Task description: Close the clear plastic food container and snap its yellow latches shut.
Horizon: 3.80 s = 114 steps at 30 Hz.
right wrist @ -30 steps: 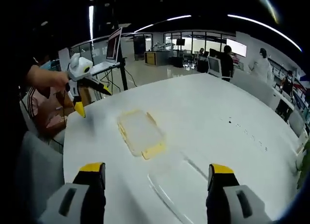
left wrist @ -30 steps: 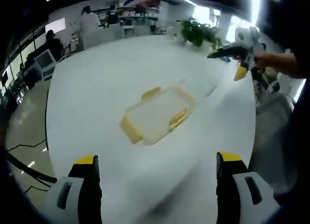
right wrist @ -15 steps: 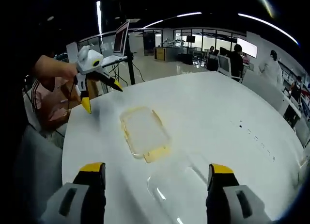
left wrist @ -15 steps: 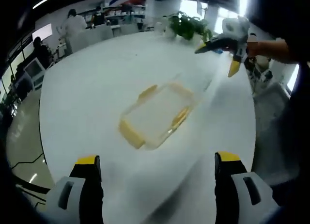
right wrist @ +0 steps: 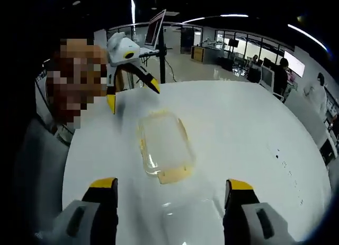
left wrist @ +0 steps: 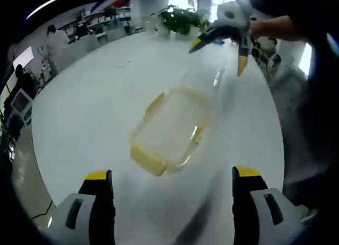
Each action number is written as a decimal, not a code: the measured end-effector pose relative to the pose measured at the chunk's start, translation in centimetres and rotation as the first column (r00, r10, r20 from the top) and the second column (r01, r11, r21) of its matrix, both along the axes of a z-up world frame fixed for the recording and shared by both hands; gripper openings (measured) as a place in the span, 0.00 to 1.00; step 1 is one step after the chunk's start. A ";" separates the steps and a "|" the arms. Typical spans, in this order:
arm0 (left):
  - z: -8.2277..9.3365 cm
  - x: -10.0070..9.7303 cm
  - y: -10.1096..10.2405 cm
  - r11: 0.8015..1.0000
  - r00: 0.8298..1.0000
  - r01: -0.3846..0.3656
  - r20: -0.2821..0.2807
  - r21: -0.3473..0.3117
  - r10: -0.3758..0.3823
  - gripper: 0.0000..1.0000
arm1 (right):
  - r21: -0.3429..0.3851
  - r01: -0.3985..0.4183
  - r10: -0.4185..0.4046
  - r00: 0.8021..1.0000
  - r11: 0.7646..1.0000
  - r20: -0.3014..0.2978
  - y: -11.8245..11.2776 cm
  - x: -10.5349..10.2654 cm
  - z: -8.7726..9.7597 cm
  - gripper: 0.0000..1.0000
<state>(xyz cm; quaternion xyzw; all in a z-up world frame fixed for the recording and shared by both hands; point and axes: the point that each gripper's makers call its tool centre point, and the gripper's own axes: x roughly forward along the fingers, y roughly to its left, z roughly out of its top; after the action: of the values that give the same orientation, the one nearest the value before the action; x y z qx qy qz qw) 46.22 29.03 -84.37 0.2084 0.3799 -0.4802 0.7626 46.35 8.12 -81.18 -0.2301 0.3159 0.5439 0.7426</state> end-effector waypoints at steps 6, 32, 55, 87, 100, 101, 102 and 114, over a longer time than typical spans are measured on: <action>-0.2 0.4 -0.1 1.000 0.999 0.021 0.025 0.012 -0.021 0.88 | -0.023 -0.060 0.060 0.998 0.998 0.007 0.6 0.2 -0.6 0.79; -3.6 2.8 -0.1 0.908 0.920 0.387 -0.001 0.158 -0.392 0.58 | -0.301 -0.290 0.272 0.957 0.909 -0.099 3.2 1.8 -6.3 0.44; -3.6 3.4 -1.3 0.862 0.873 0.482 -0.005 0.159 -0.487 0.38 | -0.372 -0.374 0.350 0.927 0.850 -0.132 3.5 2.5 -7.5 0.37; 2.6 3.3 -2.6 0.914 0.929 0.363 0.007 0.181 -0.370 0.35 | -0.376 -0.361 0.349 0.931 0.853 -0.102 2.1 3.3 -1.7 0.35; 4.7 3.6 -3.1 0.916 0.930 0.353 0.039 0.188 -0.366 0.35 | -0.372 -0.360 0.362 0.930 0.856 -0.069 1.5 3.5 0.1 0.36; 4.7 3.7 -3.1 0.917 0.930 0.353 0.040 0.188 -0.366 0.35 | -0.371 -0.360 0.361 0.930 0.856 -0.070 1.4 3.5 0.1 0.36; 4.7 3.7 -3.1 0.917 0.930 0.353 0.041 0.188 -0.366 0.35 | -0.371 -0.360 0.361 0.930 0.856 -0.069 1.4 3.5 0.1 0.36; 4.5 4.0 -5.2 0.919 0.930 0.354 0.040 0.173 -0.366 0.35 | -0.376 -0.359 0.355 0.931 0.855 -0.081 -0.7 3.5 0.1 0.36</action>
<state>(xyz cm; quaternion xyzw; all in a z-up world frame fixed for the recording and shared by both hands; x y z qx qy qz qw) 50.18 23.85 -79.83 0.3533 0.3456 -0.5718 0.6548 49.88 7.44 -81.08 -0.4231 0.3715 0.6005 0.5678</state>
